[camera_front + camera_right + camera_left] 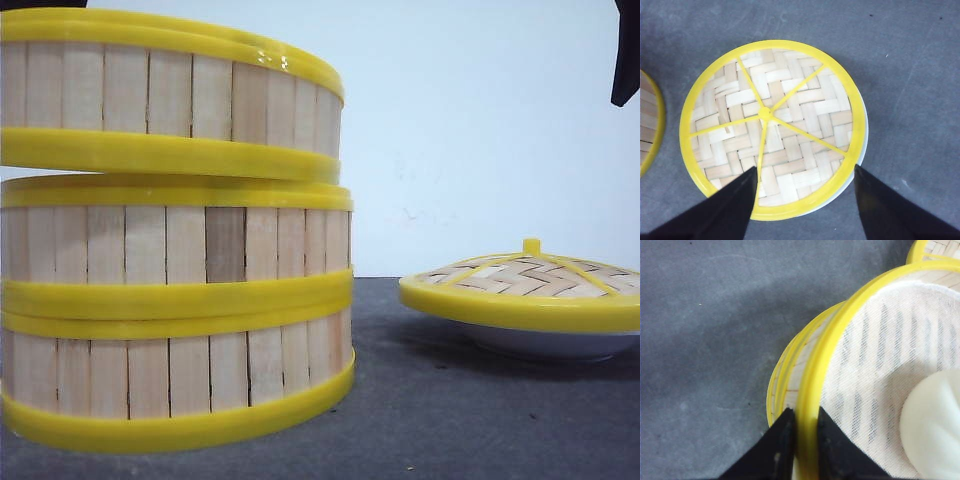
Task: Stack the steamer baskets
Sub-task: 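Lift the basket with the left gripper and set it atop the stack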
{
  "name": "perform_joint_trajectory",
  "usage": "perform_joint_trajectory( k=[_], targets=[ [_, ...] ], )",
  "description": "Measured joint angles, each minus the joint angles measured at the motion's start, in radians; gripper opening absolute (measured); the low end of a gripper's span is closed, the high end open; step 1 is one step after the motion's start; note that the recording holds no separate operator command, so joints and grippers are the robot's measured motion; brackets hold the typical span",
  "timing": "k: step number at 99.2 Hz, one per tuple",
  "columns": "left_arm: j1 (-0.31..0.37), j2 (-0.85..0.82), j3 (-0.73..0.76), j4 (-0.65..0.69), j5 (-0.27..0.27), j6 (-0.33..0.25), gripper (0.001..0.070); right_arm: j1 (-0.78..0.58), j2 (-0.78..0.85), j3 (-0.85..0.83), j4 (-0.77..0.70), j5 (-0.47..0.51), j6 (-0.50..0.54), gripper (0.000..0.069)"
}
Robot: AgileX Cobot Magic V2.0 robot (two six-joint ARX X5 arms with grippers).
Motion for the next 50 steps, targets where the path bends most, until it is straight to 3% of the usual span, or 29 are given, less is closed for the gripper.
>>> perform_joint_trajectory(
  k=[50],
  targets=[
    [-0.008, 0.039, -0.001, 0.022, 0.027, -0.002, 0.0030, 0.000, 0.000, 0.000, 0.000, 0.000, 0.002, 0.0376]
  ],
)
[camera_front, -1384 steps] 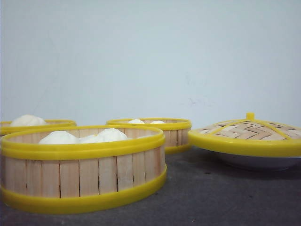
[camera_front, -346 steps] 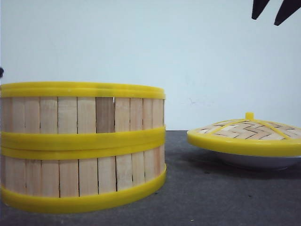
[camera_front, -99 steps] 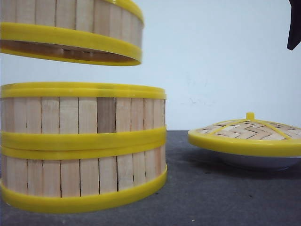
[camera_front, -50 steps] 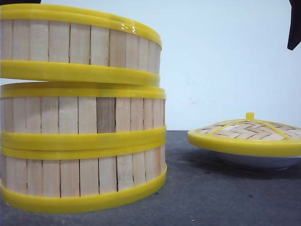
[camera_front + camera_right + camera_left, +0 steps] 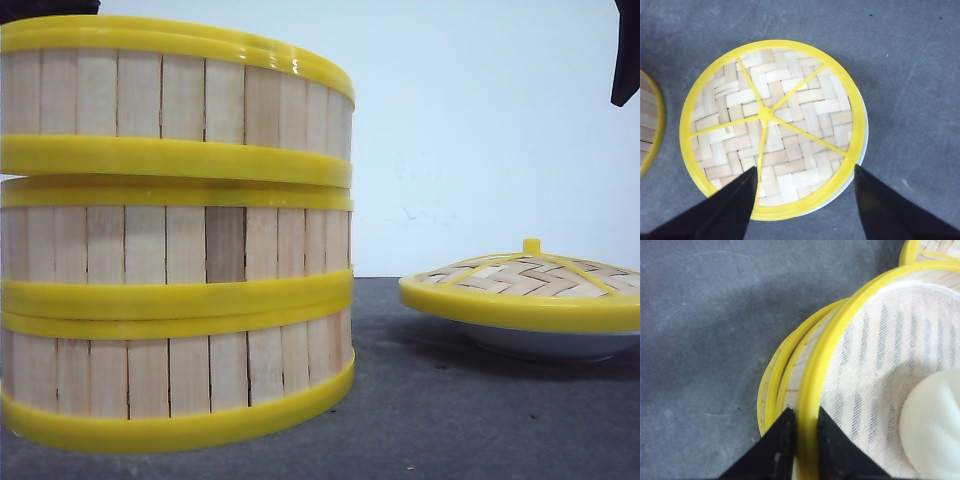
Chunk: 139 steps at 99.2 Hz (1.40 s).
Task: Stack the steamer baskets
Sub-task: 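Lift the basket with the left gripper and set it atop the stack, then move the right gripper to the bamboo lid and pinch its yellow knob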
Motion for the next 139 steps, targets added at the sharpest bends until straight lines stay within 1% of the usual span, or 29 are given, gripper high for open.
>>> perform_joint_trajectory(
  k=[23, 88, 97, 105, 119, 126, 131, 139],
  targets=[
    [0.000, 0.002, 0.000, 0.012, -0.019, 0.000, 0.0030, 0.000, 0.000, 0.000, 0.000, 0.000, 0.000, 0.0376],
    [0.000, 0.011, 0.000, 0.031, -0.027, 0.000, 0.0031, 0.000, 0.000, 0.000, 0.000, 0.000, 0.000, 0.0376],
    [0.000, 0.011, 0.000, 0.032, -0.027, 0.000, 0.0039, 0.000, 0.000, 0.000, 0.000, 0.000, 0.000, 0.0376],
    [0.000, 0.011, 0.000, 0.035, -0.026, -0.002, 0.0078, 0.000, 0.000, 0.000, 0.000, 0.000, 0.000, 0.0376],
    [0.000, 0.011, 0.000, 0.045, -0.026, -0.003, 0.0224, 0.000, 0.000, 0.000, 0.000, 0.000, 0.000, 0.0376],
    [0.000, 0.011, 0.000, 0.045, -0.026, -0.003, 0.0280, 0.000, 0.000, 0.000, 0.000, 0.000, 0.000, 0.0376],
    [0.000, 0.011, 0.000, 0.045, -0.026, -0.003, 0.0299, 0.000, 0.000, 0.000, 0.000, 0.000, 0.001, 0.0376],
    [0.000, 0.011, 0.000, 0.045, -0.026, -0.003, 0.0300, 0.000, 0.000, 0.000, 0.000, 0.000, 0.002, 0.0376]
  ],
)
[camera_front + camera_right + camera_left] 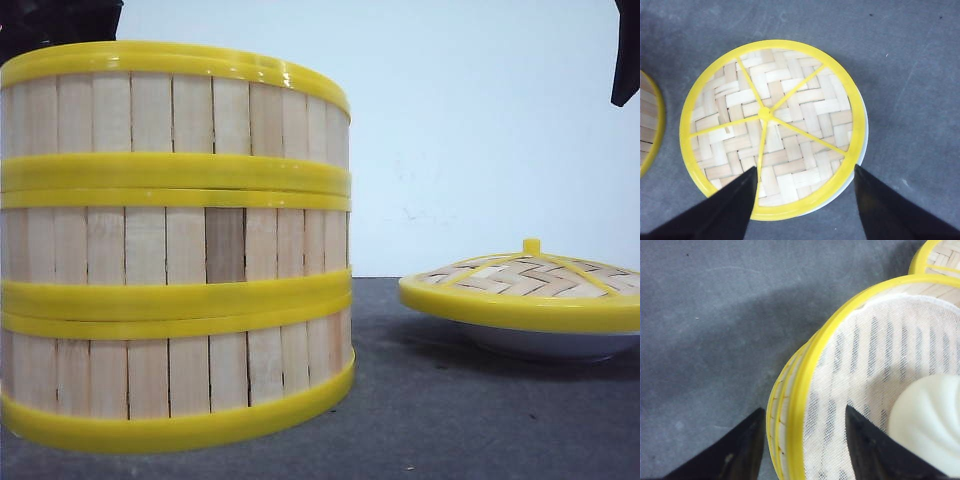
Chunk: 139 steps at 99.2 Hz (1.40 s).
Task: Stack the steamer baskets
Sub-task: 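Move the right gripper to the bamboo lid and pinch its yellow knob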
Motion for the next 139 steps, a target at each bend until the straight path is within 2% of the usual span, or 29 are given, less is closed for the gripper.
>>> perform_joint_trajectory(
  k=[26, 47, 58, 84, 99, 110, 139],
  targets=[
    [0.010, -0.022, 0.000, 0.001, -0.008, -0.001, 0.0300, 0.001, 0.000, 0.000, 0.018, -0.025, 0.019, 0.0376],
    [0.037, -0.114, 0.000, -0.002, -0.131, -0.010, 0.0300, 0.017, 0.000, 0.000, 0.045, -0.040, 0.026, 0.0376],
    [0.060, -0.166, 0.000, -0.016, -0.158, -0.016, 0.0300, 0.047, 0.003, 0.000, 0.069, -0.050, 0.033, 0.0376],
    [0.130, -0.263, 0.000, -0.072, -0.170, -0.016, 0.0300, 0.142, 0.093, 0.000, 0.137, -0.045, 0.069, 0.0376],
    [0.165, -0.269, 0.000, -0.073, -0.171, -0.016, 0.0300, 0.179, 0.163, 0.000, 0.159, 0.018, 0.079, 0.0376],
    [0.173, -0.269, 0.000, -0.077, -0.173, -0.016, 0.0300, 0.183, 0.219, 0.000, 0.160, 0.049, 0.089, 0.0376],
    [0.173, -0.269, 0.000, -0.077, -0.174, -0.016, 0.0300, 0.184, 0.349, 0.000, 0.177, 0.053, 0.097, 0.0376]
  ],
)
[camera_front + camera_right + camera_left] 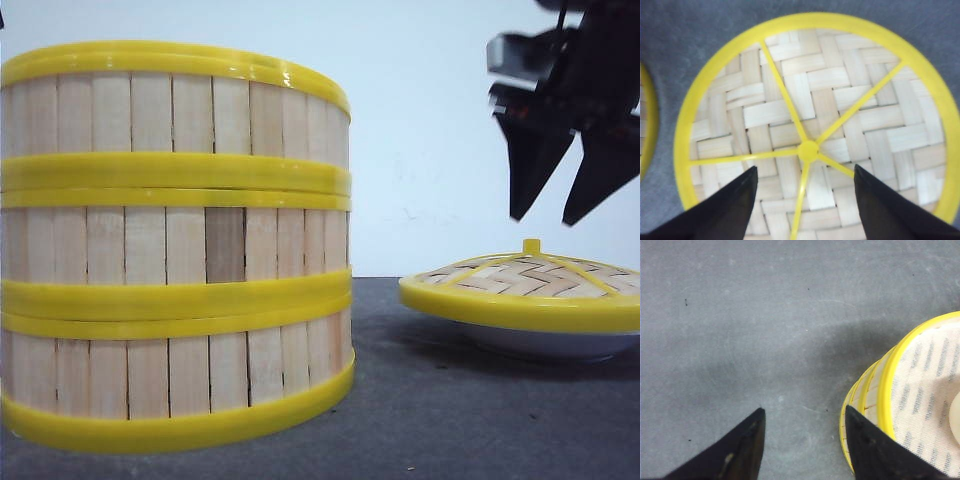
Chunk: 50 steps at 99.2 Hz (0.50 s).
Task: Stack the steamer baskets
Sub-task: 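Move the right gripper to the bamboo lid and pinch its yellow knob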
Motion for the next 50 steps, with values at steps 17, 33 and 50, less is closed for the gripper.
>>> perform_joint_trajectory(
  k=[17, 33, 50],
  targets=[
    [0.000, 0.000, 0.000, 0.000, 0.000, 0.000, 0.0300, 0.012, 0.024, 0.000, 0.042, 0.001, 0.002, 0.0367],
    [0.000, 0.000, 0.000, 0.000, 0.000, 0.000, 0.0300, 0.021, 0.031, 0.000, 0.050, 0.027, 0.003, 0.0316],
    [0.001, 0.000, 0.000, 0.000, 0.000, 0.000, 0.0300, 0.021, 0.040, 0.000, 0.051, 0.030, 0.003, 0.0310]
  ],
)
